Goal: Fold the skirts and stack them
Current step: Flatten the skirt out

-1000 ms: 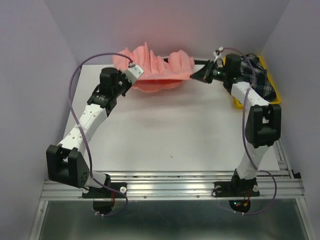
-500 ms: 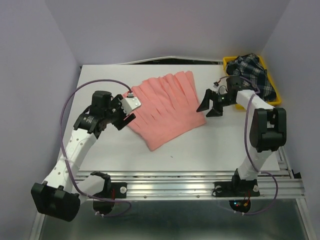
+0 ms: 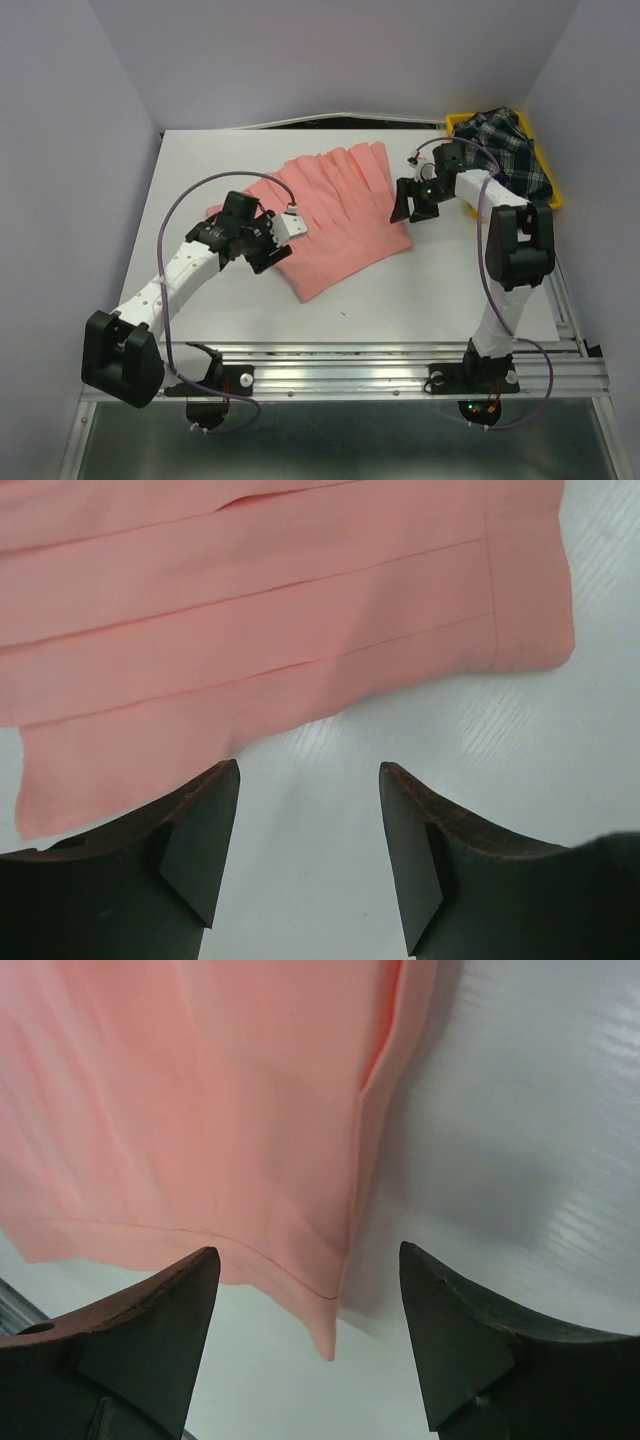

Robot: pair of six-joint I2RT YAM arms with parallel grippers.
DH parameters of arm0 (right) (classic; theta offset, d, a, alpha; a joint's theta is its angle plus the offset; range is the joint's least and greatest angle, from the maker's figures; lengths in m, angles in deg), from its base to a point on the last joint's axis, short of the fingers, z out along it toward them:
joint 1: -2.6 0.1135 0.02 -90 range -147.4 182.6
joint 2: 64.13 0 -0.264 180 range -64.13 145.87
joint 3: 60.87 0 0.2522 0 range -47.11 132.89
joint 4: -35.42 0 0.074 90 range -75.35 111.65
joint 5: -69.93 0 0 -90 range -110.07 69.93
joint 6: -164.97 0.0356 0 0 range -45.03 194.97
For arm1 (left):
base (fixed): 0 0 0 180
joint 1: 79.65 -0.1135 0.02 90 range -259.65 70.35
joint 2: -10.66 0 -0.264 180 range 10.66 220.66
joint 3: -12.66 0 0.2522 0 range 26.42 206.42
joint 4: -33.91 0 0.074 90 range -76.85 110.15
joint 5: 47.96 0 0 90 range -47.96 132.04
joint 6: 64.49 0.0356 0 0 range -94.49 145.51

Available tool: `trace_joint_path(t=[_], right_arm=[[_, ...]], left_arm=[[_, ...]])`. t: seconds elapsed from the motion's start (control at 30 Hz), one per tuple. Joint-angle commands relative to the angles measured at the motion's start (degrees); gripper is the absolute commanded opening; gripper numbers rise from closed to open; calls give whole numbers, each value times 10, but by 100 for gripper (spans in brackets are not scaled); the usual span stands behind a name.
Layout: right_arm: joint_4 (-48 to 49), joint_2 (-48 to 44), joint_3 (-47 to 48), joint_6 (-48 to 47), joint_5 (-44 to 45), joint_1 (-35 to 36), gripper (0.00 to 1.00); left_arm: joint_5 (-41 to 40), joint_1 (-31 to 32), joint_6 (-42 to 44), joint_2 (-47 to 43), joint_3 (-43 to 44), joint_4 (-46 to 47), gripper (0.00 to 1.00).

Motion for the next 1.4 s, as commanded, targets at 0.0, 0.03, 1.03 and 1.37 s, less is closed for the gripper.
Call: trace_joint_path(t=[0.0, 0.03, 1.03, 1.37], right_arm=[[9, 12, -22, -36, 44, -3, 77], [15, 21, -27, -32, 42, -3, 75], [-105, 46, 79, 62, -47, -3, 1], [-156, 63, 137, 45, 82, -9, 1]], left_arm=[[-9, 35, 104, -18, -39, 20, 71], [1, 41, 152, -16, -46, 20, 71], [43, 163, 469, 24, -159, 154, 13], [245, -48, 389, 70, 53, -130, 0]])
